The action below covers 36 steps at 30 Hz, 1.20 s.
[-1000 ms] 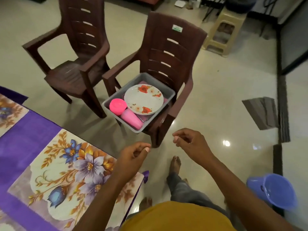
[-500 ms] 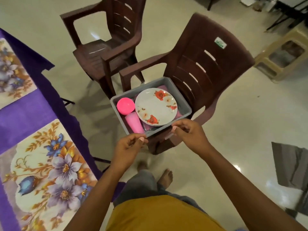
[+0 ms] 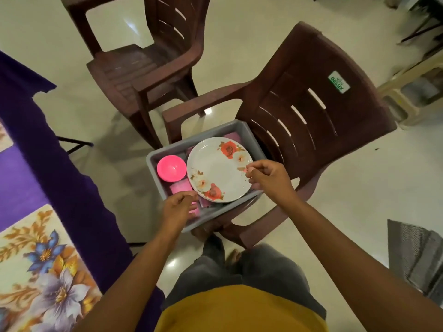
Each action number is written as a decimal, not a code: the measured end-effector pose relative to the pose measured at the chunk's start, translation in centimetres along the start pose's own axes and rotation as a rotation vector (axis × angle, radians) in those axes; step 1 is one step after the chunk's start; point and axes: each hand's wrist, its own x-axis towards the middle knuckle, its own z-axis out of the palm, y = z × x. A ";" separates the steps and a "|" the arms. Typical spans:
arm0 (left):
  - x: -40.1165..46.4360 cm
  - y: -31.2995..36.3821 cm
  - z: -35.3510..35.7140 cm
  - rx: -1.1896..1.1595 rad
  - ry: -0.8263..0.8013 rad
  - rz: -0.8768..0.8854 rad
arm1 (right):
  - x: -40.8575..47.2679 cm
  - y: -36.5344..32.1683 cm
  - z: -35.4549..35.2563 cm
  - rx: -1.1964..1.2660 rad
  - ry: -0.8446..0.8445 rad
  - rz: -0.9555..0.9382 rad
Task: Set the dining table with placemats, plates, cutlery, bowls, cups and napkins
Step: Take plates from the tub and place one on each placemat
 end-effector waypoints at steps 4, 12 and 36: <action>3.5 0.3 1.9 -0.028 0.017 -0.138 | 5.0 1.0 0.2 0.040 0.038 0.116; 11.1 -3.7 6.8 -0.091 0.133 -0.388 | 17.5 8.0 1.2 -0.103 -0.019 0.264; 22.5 -9.7 13.3 -0.386 0.454 -0.602 | 35.3 13.1 6.7 -0.549 -0.292 0.132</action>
